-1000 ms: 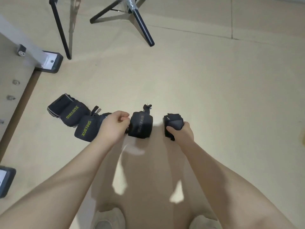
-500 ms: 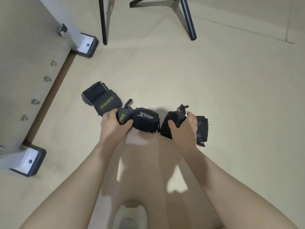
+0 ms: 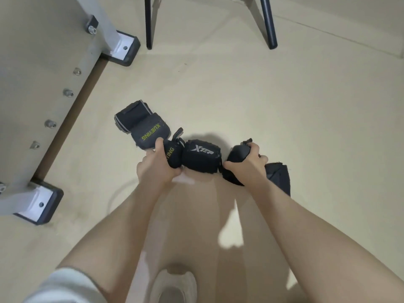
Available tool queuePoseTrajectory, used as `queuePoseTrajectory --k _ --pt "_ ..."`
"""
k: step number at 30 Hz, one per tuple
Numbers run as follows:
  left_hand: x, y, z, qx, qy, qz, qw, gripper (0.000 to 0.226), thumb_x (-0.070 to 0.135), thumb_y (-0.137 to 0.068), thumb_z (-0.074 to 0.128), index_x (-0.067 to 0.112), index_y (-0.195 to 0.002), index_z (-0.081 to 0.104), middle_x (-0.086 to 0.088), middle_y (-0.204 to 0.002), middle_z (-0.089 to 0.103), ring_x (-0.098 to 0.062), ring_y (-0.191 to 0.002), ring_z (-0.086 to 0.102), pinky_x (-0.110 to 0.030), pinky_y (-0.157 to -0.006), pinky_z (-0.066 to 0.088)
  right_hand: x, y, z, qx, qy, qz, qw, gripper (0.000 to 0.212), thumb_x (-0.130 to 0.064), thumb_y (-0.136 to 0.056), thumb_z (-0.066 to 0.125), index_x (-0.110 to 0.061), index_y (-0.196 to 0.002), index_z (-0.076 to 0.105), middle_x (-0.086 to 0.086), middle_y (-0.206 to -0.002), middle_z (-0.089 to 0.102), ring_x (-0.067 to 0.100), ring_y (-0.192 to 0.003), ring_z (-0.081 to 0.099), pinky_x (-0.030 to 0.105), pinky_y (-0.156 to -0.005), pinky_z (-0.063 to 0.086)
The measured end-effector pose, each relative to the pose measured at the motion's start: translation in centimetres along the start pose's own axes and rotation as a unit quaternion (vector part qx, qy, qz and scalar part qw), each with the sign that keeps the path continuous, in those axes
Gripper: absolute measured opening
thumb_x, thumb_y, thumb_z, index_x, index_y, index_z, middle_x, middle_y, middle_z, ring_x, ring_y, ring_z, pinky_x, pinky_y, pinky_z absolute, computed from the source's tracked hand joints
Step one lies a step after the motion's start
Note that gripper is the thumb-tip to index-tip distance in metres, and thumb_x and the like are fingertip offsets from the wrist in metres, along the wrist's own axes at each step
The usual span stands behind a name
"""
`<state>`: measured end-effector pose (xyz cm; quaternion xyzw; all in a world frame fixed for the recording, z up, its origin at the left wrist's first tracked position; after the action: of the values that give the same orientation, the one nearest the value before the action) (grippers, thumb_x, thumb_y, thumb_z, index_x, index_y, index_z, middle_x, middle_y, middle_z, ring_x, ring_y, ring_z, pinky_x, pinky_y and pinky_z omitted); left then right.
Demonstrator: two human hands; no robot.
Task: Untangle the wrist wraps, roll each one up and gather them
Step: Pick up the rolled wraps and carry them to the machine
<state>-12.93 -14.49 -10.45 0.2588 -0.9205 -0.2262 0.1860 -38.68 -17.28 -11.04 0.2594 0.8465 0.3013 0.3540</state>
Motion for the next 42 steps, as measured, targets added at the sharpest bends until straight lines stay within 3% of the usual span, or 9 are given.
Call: queuePoseTrajectory --k 3,5,10,14,22,26,33,37,42 --pt "0.0 2.9 -3.3 -0.051 0.040 -0.050 0.997 0.071 0.033 -0.069 0.071 0.019 -0.124 0.029 0.000 -0.082 0.056 -0.029 -0.083 0.060 -0.031 -0.067 0.044 -0.2 2.6 -3.7 -0.068 -0.039 0.021 0.997 0.076 -0.031 -0.074 0.073 -0.026 -0.136 0.029 0.009 -0.130 0.037 0.025 -0.103 0.043 0.037 -0.085 0.046" --pt "1.2 5.8 -7.5 -0.067 0.058 -0.073 0.993 0.076 0.031 -0.067 0.072 0.023 -0.127 0.026 -0.001 -0.085 0.058 -0.028 -0.080 0.059 -0.033 -0.068 0.049 -1.2 5.9 -7.5 -0.084 -0.062 0.004 0.994 0.076 -0.031 -0.071 0.074 -0.029 -0.134 0.031 0.005 -0.128 0.039 0.024 -0.109 0.046 0.041 -0.090 0.049" --pt "9.4 13.7 -18.6 -0.058 0.107 0.033 0.992 0.076 0.030 -0.069 0.074 0.022 -0.130 0.028 -0.003 -0.097 0.060 -0.027 -0.085 0.057 -0.031 -0.071 0.046 -4.3 17.0 -16.9 -0.109 -0.095 -0.039 0.989 0.093 -0.018 -0.072 0.074 -0.034 -0.143 0.016 0.002 -0.138 0.029 0.020 -0.113 0.043 0.040 -0.097 0.045" --pt "14.9 22.5 -26.9 -0.090 0.114 0.128 0.981 0.074 0.029 -0.067 0.077 0.025 -0.126 0.032 0.011 -0.089 0.057 -0.011 -0.076 0.059 -0.028 -0.068 0.048 -5.8 27.2 -24.0 -0.079 -0.042 -0.035 0.995 0.097 -0.016 -0.073 0.074 -0.031 -0.146 0.013 0.004 -0.143 0.024 0.015 -0.106 0.039 0.029 -0.090 0.040" --pt "18.5 36.4 -38.2 -0.206 0.172 0.186 0.945 0.075 0.028 -0.068 0.079 0.025 -0.128 0.033 0.012 -0.100 0.055 -0.014 -0.092 0.057 -0.026 -0.072 0.045 -10.3 45.8 -35.3 0.006 -0.061 -0.017 0.998 0.084 -0.017 -0.071 0.075 -0.025 -0.140 0.028 0.004 -0.137 0.028 0.012 -0.100 0.040 0.022 -0.088 0.035" --pt "20.1 42.6 -41.6 -0.267 0.089 0.248 0.927 0.064 0.039 -0.064 0.074 0.037 -0.107 0.026 0.012 -0.087 0.055 -0.015 -0.081 0.058 -0.023 -0.062 0.042 -10.5 54.4 -38.3 0.061 -0.111 -0.015 0.992 0.081 -0.015 -0.072 0.074 -0.024 -0.139 0.029 0.003 -0.135 0.029 0.012 -0.100 0.039 0.021 -0.085 0.034" --pt "27.3 58.8 -40.6 -0.367 -0.047 0.454 0.810 0.082 0.027 -0.068 0.079 0.026 -0.132 0.028 0.004 -0.105 0.060 -0.017 -0.096 0.059 -0.028 -0.080 0.048 -1.3 68.1 -40.2 0.160 -0.210 0.053 0.963 0.085 -0.022 -0.072 0.076 -0.027 -0.141 0.027 0.004 -0.126 0.032 0.018 -0.106 0.042 0.022 -0.086 0.036" --pt "27.5 69.3 -36.2 -0.411 -0.156 0.527 0.727 0.081 0.026 -0.068 0.079 0.027 -0.130 0.026 0.009 -0.085 0.064 -0.007 -0.075 0.066 -0.023 -0.071 0.053 8.2 76.4 -39.2 0.229 -0.267 0.123 0.928 0.083 -0.023 -0.070 0.077 -0.027 -0.139 0.032 0.006 -0.125 0.035 0.022 -0.111 0.044 0.026 -0.090 0.039" --pt "24.1 84.4 -27.7 -0.461 -0.232 0.574 0.636 0.082 0.024 -0.068 0.079 0.027 -0.132 0.028 0.007 -0.088 0.064 -0.004 -0.069 0.066 -0.016 -0.061 0.050 21.7 88.0 -35.0 0.278 -0.375 0.187 0.864 0.088 -0.032 -0.055 0.076 -0.026 -0.133 0.037 0.009 -0.126 0.047 0.022 -0.108 0.053 0.033 -0.092 0.047"
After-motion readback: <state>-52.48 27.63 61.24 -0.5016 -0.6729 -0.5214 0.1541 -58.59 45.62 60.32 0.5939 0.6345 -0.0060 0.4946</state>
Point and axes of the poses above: each hand's wrist, its own y-axis away from the middle knuckle, its own z-axis out of the palm, x = y × z, the point moved 8 cm from there along -y, towards the middle knuckle
